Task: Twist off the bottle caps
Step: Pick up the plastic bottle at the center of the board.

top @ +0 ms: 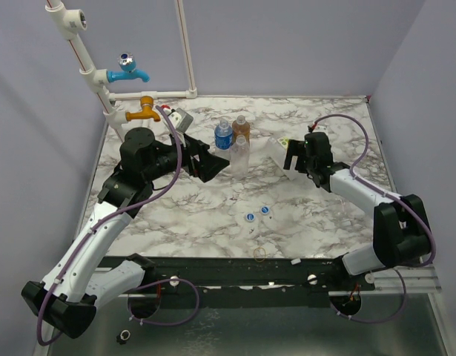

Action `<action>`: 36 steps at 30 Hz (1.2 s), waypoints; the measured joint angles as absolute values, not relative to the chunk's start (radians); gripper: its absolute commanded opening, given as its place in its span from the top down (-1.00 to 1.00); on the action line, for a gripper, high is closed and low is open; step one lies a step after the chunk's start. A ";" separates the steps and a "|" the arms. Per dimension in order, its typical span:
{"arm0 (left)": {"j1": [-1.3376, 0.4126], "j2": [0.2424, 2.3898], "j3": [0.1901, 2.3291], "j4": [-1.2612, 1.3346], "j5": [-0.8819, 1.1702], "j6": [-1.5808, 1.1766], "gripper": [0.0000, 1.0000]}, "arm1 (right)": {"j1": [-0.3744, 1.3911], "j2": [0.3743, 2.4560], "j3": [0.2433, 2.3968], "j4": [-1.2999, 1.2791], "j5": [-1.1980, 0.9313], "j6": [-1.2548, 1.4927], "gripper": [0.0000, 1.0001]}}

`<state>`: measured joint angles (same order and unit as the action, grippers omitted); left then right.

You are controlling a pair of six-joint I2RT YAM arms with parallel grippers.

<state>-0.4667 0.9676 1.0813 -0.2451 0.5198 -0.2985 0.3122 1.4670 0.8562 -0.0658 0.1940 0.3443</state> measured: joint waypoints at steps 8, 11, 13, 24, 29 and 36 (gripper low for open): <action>-0.467 0.980 1.081 -0.235 0.537 -0.303 -0.97 | 0.312 1.462 0.852 -0.091 0.260 0.344 -0.99; -0.467 0.984 1.081 -0.233 0.542 -0.305 -0.97 | 0.312 1.428 0.851 -0.099 0.265 0.344 -1.00; -0.467 0.984 1.081 -0.233 0.543 -0.307 -0.97 | 0.312 1.419 0.852 -0.099 0.265 0.344 -1.00; -0.467 0.986 1.081 -0.226 0.557 -0.315 -0.97 | 0.312 1.465 0.839 -0.080 0.202 0.403 -1.00; -0.467 0.987 1.081 -0.225 0.558 -0.315 -0.97 | 0.313 1.432 0.840 -0.068 0.189 0.443 -1.00; -0.467 0.987 1.081 -0.220 0.558 -0.319 -0.97 | 0.326 1.465 0.963 -0.057 0.245 0.526 -0.99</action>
